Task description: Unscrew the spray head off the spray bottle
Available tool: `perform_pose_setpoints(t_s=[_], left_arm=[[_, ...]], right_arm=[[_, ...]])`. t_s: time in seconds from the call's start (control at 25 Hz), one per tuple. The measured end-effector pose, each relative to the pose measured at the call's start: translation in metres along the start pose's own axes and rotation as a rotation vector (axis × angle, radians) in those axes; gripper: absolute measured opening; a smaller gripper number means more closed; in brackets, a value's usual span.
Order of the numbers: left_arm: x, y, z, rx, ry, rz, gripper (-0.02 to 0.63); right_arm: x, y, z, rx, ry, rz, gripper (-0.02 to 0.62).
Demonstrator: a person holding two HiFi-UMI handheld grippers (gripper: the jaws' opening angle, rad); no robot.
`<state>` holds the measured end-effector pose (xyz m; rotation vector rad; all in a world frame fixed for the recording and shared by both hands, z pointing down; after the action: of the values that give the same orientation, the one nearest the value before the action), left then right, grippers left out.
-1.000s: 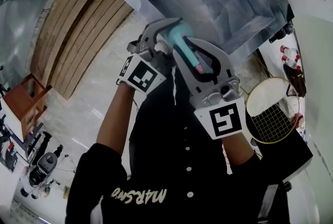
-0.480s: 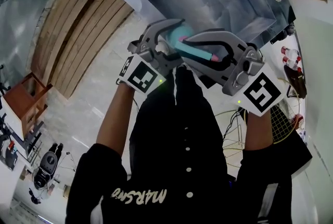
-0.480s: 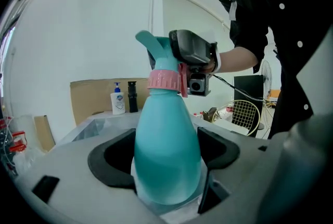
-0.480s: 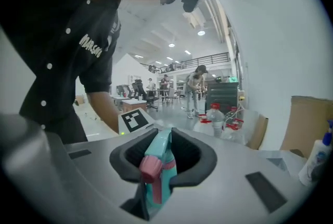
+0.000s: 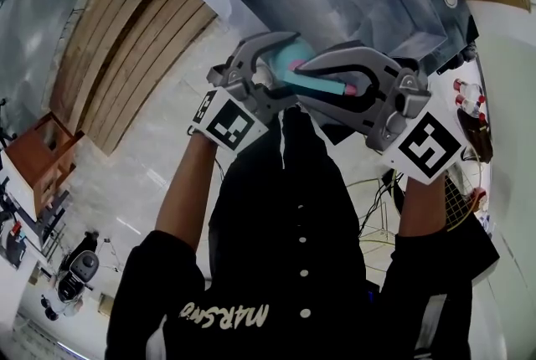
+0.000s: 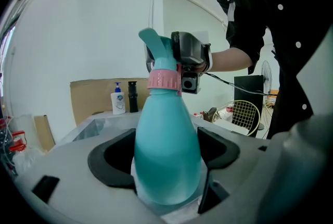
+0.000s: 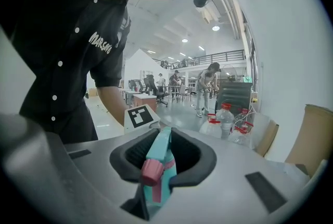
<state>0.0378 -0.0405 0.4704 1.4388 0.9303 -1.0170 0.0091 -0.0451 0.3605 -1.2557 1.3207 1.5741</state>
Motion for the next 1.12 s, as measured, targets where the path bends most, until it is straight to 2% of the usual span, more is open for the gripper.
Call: perform_pose_setpoints(t_s=[0.36, 0.56, 0.72, 1.12], left_arm=[[0.0, 0.001, 0.0, -0.002, -0.003, -0.002, 0.388], [0.0, 0.0, 0.0, 0.001, -0.003, 0.001, 0.388], [0.0, 0.0, 0.001, 0.004, 0.0, 0.005, 0.388], [-0.001, -0.005, -0.002, 0.009, 0.0, 0.013, 0.388]], right_arm=[[0.0, -0.001, 0.001, 0.002, -0.022, 0.014, 0.091], [0.013, -0.006, -0.003, -0.023, 0.0, -0.05, 0.091], [0.011, -0.005, -0.002, -0.016, -0.001, -0.032, 0.091], [0.027, -0.012, 0.001, -0.032, -0.003, -0.065, 0.092]])
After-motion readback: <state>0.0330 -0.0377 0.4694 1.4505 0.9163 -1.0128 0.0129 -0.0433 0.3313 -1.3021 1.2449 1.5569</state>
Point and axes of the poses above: the fingertips, and each gripper's own axes: y forward along the fingers, z to its left, x out of its top, the point moved 1 cm from there along -y, backward along the fingers, and after that the axes turned 3 degrees about x, right-handed, at the moved point
